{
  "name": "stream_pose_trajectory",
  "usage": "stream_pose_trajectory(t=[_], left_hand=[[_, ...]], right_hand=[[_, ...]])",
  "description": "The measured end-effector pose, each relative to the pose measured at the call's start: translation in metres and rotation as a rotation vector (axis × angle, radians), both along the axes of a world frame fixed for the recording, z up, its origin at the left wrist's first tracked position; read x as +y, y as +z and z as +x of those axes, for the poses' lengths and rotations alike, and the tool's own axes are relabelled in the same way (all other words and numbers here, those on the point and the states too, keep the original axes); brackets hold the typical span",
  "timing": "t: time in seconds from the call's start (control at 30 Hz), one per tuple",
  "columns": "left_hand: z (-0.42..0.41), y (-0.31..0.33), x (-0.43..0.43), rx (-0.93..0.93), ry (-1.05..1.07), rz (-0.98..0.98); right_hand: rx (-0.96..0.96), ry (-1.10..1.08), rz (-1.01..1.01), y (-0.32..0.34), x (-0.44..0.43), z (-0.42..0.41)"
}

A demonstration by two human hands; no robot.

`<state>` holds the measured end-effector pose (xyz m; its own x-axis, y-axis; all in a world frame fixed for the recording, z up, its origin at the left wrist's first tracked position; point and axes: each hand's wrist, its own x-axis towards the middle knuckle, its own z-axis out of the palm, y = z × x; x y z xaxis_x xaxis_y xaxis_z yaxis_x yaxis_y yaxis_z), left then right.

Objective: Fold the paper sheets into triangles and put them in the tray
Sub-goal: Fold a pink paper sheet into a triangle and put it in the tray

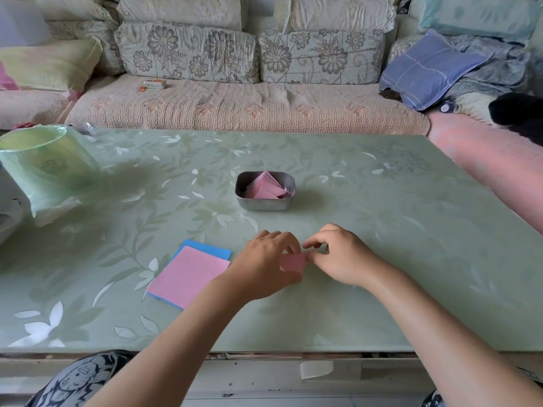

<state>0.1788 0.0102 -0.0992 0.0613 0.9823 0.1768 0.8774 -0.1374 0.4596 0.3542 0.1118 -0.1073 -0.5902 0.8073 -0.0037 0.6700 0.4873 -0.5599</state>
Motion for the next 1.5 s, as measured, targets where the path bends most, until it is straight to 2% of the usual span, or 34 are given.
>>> stream_pose_trajectory(t=[0.2, 0.4, 0.5, 0.57, 0.77, 0.97, 1.13, 1.5], left_hand=[[0.0, -0.002, -0.001, -0.021, -0.036, 0.043], [-0.006, 0.003, -0.003, 0.13, -0.085, 0.174], [-0.008, 0.009, -0.002, 0.048, -0.072, 0.27], [-0.007, 0.012, -0.002, -0.032, 0.013, 0.287], [-0.008, 0.013, 0.003, -0.434, 0.249, 0.043], [-0.009, 0.017, 0.003, -0.649, 0.279, -0.09], [-0.009, 0.021, 0.0, -0.663, 0.259, -0.096], [-0.007, 0.026, -0.003, -0.534, 0.253, -0.049]], right_hand=[[0.059, -0.025, -0.073, 0.009, -0.005, -0.004], [0.308, -0.143, -0.376, 0.022, -0.01, -0.01], [0.43, -0.193, -0.482, 0.026, -0.011, -0.011], [0.446, -0.198, -0.508, 0.027, -0.013, -0.012], [0.525, -0.103, -0.39, 0.026, -0.018, -0.014], [0.512, -0.052, -0.336, 0.026, -0.018, -0.015], [0.499, -0.04, -0.335, 0.026, -0.021, -0.017], [0.452, -0.018, -0.153, 0.021, -0.024, -0.021]])
